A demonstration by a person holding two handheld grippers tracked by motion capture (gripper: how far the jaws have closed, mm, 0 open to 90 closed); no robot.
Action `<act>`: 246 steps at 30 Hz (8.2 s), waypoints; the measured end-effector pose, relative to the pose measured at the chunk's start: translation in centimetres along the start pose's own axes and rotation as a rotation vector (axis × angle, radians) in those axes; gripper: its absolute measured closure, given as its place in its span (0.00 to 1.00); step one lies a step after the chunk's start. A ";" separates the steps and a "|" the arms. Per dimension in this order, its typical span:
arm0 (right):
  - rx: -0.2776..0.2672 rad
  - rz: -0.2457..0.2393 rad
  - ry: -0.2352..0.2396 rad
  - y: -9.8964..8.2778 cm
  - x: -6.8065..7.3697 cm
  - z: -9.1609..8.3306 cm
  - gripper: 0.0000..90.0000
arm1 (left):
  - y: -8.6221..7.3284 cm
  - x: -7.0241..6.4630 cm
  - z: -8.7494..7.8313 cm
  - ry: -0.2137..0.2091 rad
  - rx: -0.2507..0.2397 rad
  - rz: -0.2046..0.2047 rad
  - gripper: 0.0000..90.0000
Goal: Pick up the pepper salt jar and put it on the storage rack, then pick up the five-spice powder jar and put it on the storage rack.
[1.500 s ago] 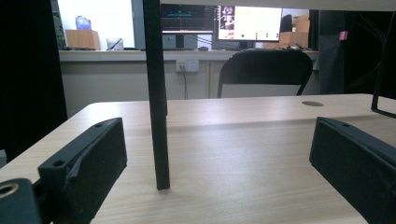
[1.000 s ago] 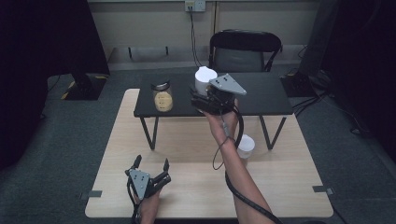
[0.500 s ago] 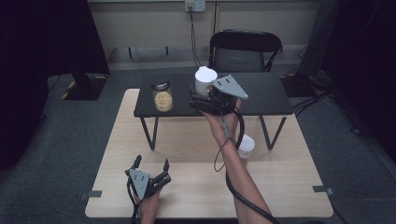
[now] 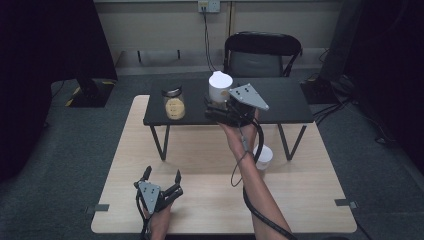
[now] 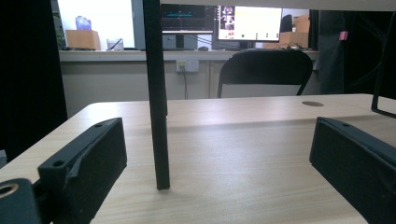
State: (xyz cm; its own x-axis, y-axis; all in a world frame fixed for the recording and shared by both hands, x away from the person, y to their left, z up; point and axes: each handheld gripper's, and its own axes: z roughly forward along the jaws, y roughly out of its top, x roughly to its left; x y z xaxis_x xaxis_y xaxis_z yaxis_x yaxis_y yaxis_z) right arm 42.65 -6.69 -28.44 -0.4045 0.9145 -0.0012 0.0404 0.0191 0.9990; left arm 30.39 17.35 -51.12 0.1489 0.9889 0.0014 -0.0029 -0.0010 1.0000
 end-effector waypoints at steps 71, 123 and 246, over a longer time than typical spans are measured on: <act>-0.117 -0.009 -0.117 -6.8 -3.5 -10.3 0.00 | 0.0 0.0 0.0 0.003 0.001 -0.001 0.04; -0.077 -0.005 -0.156 -16.0 -3.2 -15.3 0.00 | 0.0 0.0 -0.1 0.003 0.001 -0.001 0.04; 0.043 0.046 -0.225 -20.7 -6.5 -10.8 0.17 | 0.0 0.0 -0.1 0.005 0.000 -0.001 0.04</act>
State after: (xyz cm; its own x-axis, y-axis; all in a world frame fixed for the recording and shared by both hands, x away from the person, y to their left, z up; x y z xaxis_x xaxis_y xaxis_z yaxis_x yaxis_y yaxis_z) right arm 34.53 -17.41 -48.65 -0.1876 0.9818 0.0298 0.0948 -0.0121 0.9954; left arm 30.32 17.33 -51.12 0.1435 0.9896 0.0007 -0.0029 -0.0003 1.0000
